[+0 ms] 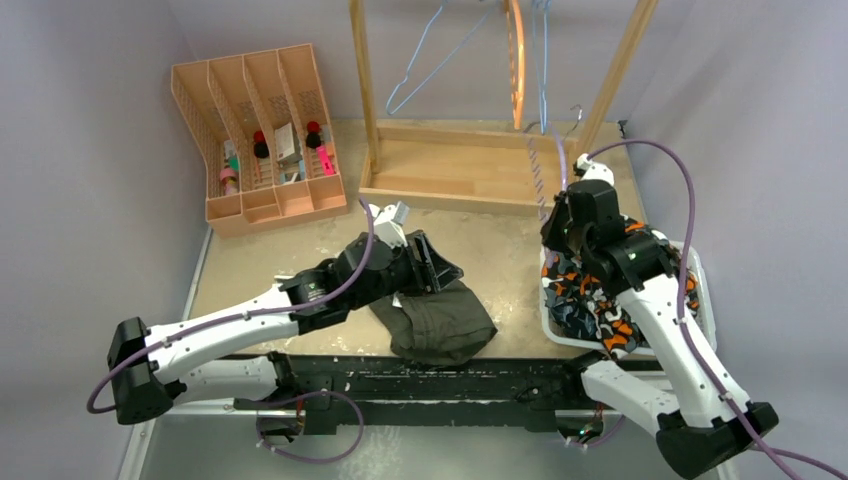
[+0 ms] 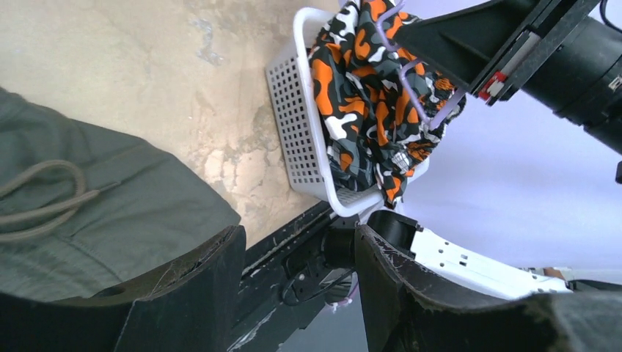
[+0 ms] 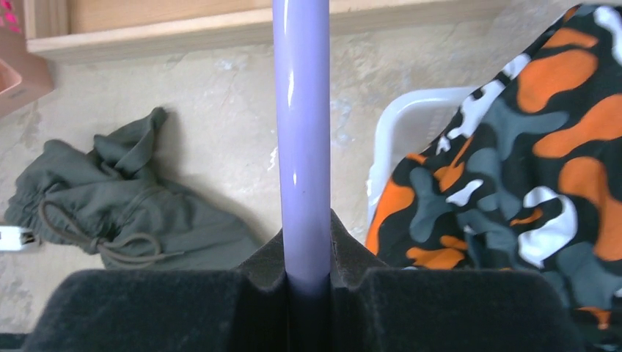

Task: Remove the shorts from the hanger
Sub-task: Place the hanger on the clothes rod.

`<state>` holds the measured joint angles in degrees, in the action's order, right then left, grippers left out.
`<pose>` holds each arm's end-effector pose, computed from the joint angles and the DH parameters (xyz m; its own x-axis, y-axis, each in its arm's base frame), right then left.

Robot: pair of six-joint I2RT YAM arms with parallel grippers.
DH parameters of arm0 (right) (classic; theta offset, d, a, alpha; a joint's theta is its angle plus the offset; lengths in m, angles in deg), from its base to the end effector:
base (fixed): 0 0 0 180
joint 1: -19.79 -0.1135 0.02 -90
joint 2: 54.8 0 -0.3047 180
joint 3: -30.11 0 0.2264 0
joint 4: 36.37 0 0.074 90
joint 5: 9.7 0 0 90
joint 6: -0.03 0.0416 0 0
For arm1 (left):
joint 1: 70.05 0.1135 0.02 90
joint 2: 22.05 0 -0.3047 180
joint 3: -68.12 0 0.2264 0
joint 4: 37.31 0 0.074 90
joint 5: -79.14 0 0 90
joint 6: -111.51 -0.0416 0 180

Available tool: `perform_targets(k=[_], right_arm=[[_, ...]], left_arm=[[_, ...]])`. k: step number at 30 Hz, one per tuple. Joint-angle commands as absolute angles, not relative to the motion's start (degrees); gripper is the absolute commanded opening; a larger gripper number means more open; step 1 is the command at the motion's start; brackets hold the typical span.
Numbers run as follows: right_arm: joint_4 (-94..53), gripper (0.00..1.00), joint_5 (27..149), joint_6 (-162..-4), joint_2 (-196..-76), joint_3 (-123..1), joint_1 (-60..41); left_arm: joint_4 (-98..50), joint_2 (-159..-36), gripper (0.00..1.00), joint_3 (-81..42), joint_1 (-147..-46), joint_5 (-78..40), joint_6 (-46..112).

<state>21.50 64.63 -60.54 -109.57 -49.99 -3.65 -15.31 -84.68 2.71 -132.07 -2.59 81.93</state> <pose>0.1375 0.0474 0.3979 -0.5154 0.2922 -0.8056 0.0909 0.9534 0.2877 0.1061 -0.1869 0.3572 -0.7809 -0.3646 -0.5073 0.2656 0.5412 -0.7978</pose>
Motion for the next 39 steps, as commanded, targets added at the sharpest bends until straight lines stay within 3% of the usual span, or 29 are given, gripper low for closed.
perform_targets(k=[1,6,17,27,39], right_arm=[[16.79,0.0,67.86,-68.97,-111.1,-55.93,1.35],[17.08,0.0,69.52,-71.93,-114.5,-63.96,5.57],[21.07,0.0,68.15,-76.18,-125.11,-83.35,8.05],[29.85,0.0,64.86,-76.15,-134.97,-102.01,8.06],[36.67,0.0,65.59,-77.48,-139.97,-111.06,8.1]], left_arm=[[-9.45,-81.23,0.56,0.01,-132.3,2.54,79.77],[-0.61,-77.89,0.56,-0.5,-132.32,8.43,78.42],[10.13,-71.1,0.72,-1.03,-132.19,14.84,78.46],[13.05,-67.38,0.74,0.41,-132.27,20.27,81.35],[12.33,-68.51,0.75,0.45,-132.27,18.75,81.16]])
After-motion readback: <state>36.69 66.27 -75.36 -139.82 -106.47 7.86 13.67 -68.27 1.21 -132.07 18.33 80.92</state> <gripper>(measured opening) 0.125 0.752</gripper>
